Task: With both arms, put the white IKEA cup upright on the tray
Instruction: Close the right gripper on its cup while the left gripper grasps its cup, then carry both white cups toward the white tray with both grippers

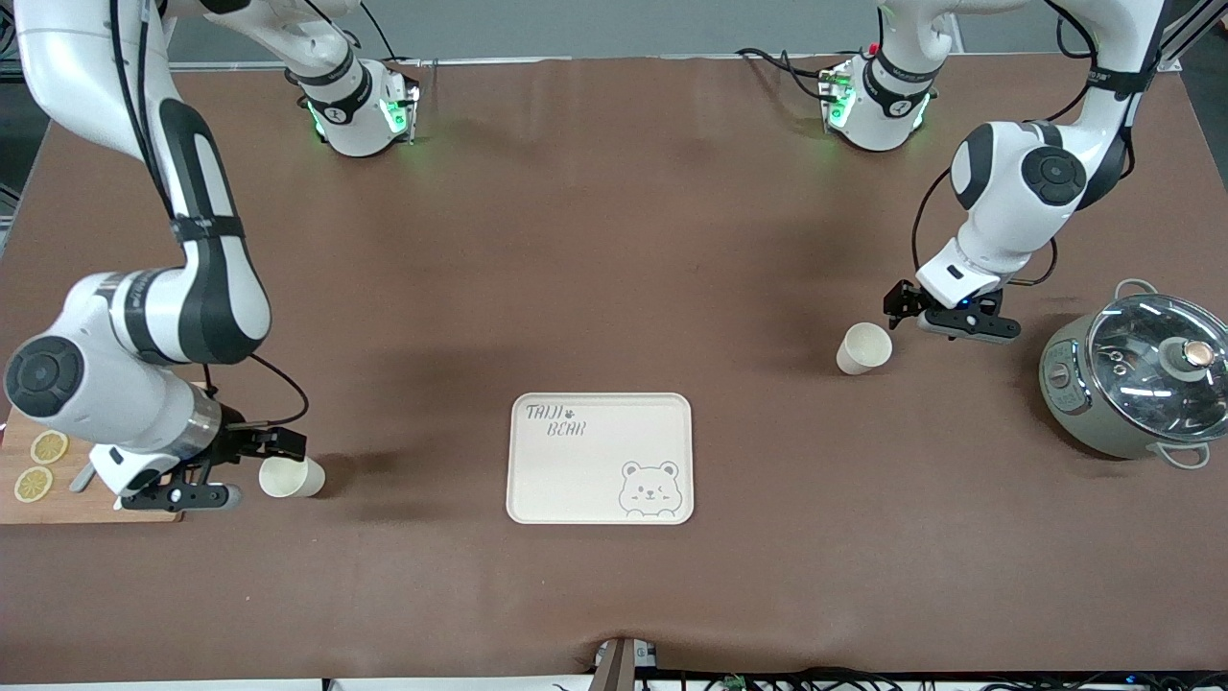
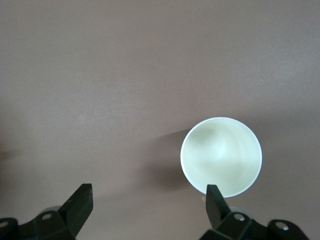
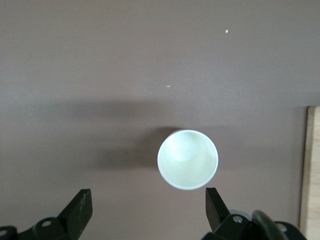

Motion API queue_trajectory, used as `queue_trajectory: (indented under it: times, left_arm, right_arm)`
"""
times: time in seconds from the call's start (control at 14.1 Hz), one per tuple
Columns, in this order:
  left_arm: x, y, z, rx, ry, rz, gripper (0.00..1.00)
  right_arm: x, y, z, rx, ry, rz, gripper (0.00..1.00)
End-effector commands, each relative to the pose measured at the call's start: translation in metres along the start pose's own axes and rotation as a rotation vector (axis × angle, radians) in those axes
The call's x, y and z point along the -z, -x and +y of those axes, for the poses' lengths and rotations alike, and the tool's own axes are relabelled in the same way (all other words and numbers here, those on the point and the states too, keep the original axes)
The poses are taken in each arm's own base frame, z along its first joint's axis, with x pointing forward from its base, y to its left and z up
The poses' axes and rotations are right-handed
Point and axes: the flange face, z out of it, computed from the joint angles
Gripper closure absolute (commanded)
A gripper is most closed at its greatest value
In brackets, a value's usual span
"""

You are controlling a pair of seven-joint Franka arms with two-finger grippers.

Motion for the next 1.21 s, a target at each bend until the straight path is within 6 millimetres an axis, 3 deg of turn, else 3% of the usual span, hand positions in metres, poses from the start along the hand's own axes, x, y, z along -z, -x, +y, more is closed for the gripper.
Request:
queue_trajectory:
  times: [0.0, 0.21, 0.71, 0.99, 1.06, 1.14]
  left_arm:
    - [-0.008, 0.001, 0.003, -0.017, 0.0, 0.028, 0.0]
    - [-0.024, 0.0, 0.008, -0.022, 0.004, 0.05, 0.0]
    - [-0.06, 0.001, 0.019, -0.025, 0.015, 0.094, 0.0]
    - [-0.068, 0.001, 0.025, -0.035, 0.023, 0.089, 0.0]
    - [-0.067, 0.001, 0.025, -0.001, 0.025, 0.09, 0.73]
    - [-0.068, 0.001, 0.026, 0.004, 0.025, 0.088, 1.0]
  right_arm:
    - [-0.032, -0.012, -0.002, 0.011, 0.009, 0.012, 0.0]
    - [-0.063, -0.012, 0.0, 0.013, 0.013, -0.004, 0.0]
    - [-0.1, -0.009, -0.002, 0.017, 0.015, -0.027, 0.02]
    - [-0.105, -0.008, -0.003, 0.019, 0.016, -0.033, 0.53]
    - [-0.105, -0.008, -0.003, 0.02, 0.017, -0.033, 0.65]
    - [-0.105, -0.007, -0.003, 0.02, 0.017, -0.035, 0.75]
